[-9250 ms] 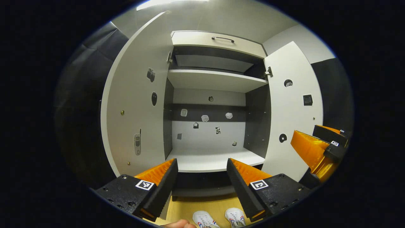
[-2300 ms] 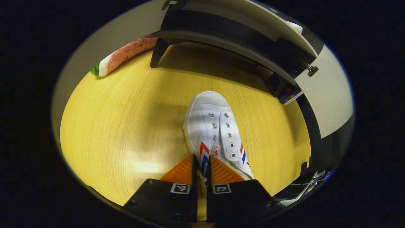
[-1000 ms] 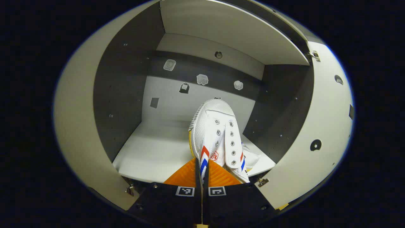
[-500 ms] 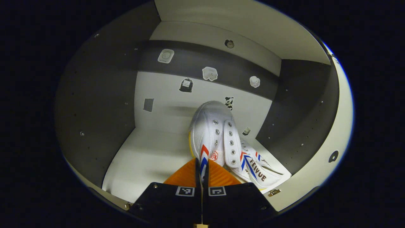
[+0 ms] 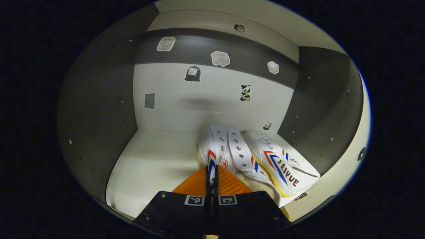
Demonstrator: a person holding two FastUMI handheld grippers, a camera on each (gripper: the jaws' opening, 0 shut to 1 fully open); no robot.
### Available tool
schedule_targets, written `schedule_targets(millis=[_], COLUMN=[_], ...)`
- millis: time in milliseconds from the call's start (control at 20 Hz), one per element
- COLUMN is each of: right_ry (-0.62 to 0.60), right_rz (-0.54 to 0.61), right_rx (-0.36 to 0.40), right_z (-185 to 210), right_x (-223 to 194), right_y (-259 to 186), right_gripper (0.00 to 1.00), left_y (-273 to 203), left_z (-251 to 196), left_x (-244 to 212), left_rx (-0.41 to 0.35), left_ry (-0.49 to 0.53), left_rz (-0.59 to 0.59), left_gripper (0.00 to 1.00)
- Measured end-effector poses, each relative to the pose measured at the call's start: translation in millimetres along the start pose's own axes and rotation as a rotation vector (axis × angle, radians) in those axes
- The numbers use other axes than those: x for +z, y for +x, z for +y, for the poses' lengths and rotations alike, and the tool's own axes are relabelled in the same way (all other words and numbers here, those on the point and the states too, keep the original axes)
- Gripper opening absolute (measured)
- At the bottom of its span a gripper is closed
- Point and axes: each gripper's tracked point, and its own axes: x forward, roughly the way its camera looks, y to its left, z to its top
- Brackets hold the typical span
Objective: Grab one shoe with the right hand and put it into the shoe cabinet, grab the other shoe with the left hand and put it into the shoe cabinet; then close the right door with the right hand and the left door with the left hand.
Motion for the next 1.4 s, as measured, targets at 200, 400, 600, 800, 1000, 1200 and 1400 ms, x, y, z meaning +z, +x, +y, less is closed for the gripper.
schedule_targets(millis=[200,400,600,800,1000,1200,1400], right_ry=[-0.009,-0.011,-0.011,-0.014,0.021,0.048,0.057], right_rz=[0.031,0.063,0.084,0.120,0.163,0.198,0.194], right_rx=[-0.013,-0.016,-0.034,-0.038,-0.010,0.035,0.080], right_z=[-8,-16,-31,-42,-45,-42,-36], right_x=[-11,-24,-38,-56,-76,-89,-88], right_y=[4,10,20,34,43,44,45], right_gripper=[0.30,0.40,0.48,0.73,0.73,0.73,0.73], left_y=[2,-10,-41,-82,-130,-180,-230], left_z=[5,5,-6,-18,-34,-51,-63], left_x=[-2,6,22,38,56,69,76], left_rx=[0.018,0.013,-0.018,-0.036,-0.055,-0.067,-0.068], left_ry=[0.001,0.018,-0.014,0.010,0.049,0.087,0.118], left_rz=[0.012,-0.011,-0.076,-0.152,-0.240,-0.316,-0.383], left_gripper=[0.06,0.33,0.47,0.92,0.92,0.97,0.96])
